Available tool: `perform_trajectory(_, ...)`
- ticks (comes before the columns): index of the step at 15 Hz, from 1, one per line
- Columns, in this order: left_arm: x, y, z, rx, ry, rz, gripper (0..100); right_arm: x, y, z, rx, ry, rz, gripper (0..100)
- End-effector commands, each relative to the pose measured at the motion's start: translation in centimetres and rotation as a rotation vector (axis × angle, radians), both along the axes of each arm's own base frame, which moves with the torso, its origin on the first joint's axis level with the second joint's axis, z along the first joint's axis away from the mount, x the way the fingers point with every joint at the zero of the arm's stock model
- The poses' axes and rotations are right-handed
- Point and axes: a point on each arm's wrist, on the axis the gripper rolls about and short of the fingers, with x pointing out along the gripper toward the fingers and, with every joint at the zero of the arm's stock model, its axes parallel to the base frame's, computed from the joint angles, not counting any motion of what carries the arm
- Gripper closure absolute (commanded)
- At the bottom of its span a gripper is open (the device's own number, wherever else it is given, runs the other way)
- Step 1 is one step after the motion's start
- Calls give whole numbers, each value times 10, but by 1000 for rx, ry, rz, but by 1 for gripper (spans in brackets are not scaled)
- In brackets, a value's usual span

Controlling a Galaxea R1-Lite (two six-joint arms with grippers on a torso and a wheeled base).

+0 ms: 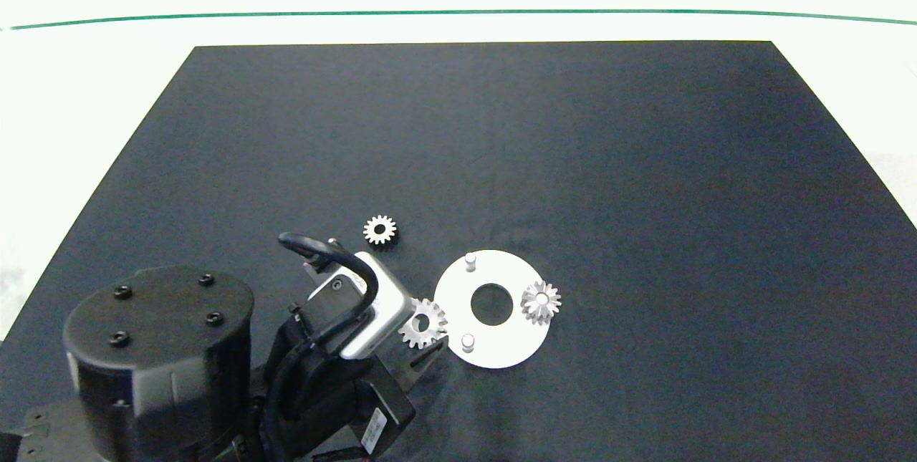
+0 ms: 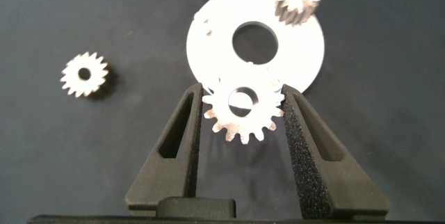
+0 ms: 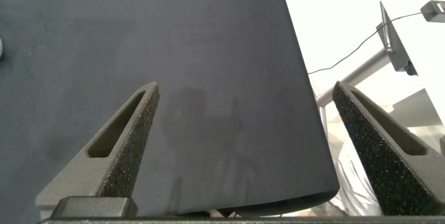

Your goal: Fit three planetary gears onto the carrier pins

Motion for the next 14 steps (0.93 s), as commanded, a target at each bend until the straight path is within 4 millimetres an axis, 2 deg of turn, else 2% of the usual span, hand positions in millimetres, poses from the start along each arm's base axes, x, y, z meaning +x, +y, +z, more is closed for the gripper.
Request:
perform_trajectory(1,3,-13,-13,49,23,-21,96,0,0,0,1,5,-2,0)
perform_trajectory(5,-1,-27,-17,82,17,-47,96,1,0,-3,4,23,-1,0)
perform_trajectory(10,8,-41,-23,100,26,-50,96,1,0,-3,4,23,-1,0)
perform_trajectory(14,10,-43,-25,107,24,-49,96,1,0,-3,4,23,1,0)
